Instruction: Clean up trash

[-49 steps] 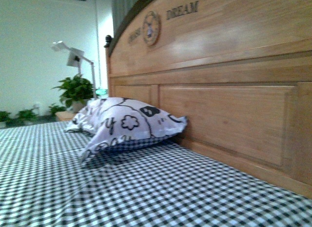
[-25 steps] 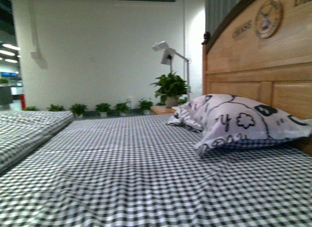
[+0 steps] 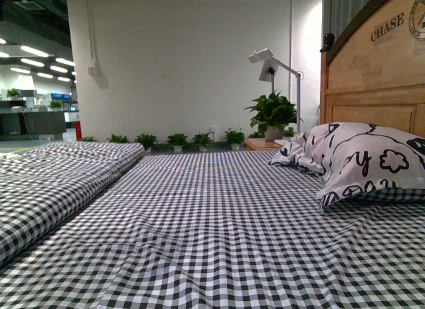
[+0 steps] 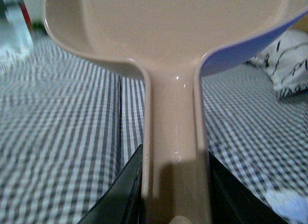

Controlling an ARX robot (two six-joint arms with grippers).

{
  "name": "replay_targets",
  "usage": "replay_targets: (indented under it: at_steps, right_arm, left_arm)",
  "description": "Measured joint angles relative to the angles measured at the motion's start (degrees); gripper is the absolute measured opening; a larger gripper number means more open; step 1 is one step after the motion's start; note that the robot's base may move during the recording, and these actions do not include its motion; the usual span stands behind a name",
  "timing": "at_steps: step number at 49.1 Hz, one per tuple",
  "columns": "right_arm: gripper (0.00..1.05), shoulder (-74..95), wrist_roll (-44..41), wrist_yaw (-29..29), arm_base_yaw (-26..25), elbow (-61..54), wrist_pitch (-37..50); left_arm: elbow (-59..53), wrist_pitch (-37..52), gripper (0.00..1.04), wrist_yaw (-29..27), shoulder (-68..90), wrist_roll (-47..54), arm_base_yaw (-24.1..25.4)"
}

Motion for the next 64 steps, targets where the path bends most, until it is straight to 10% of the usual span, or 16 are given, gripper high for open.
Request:
replay_targets:
  at_steps: [10,23,38,64]
  right_arm:
    - [0.20,0.0,0.0,0.0,0.0,0.0,0.0]
    - [0.20,0.0,0.0,-0.2,0.0,0.0,0.0]
    - [0.20,0.0,0.0,-0.4,0.0,0.0,0.0]
    - [0.20,0.0,0.0,-0.1,-0.1,0.0,0.0]
  left_arm:
    - [6.1,-29.3,0.28,9.3,11.4,26.3,12.2]
    - [2.6,-49.1,0.28,5.4,22.4,64.5,16.6]
    - [-7.6,-44.7,0.28,-1.0,27.9,98.9,17.4]
    - [-7.5,-32.0,0.28,-5.8,29.6,104.7,6.4]
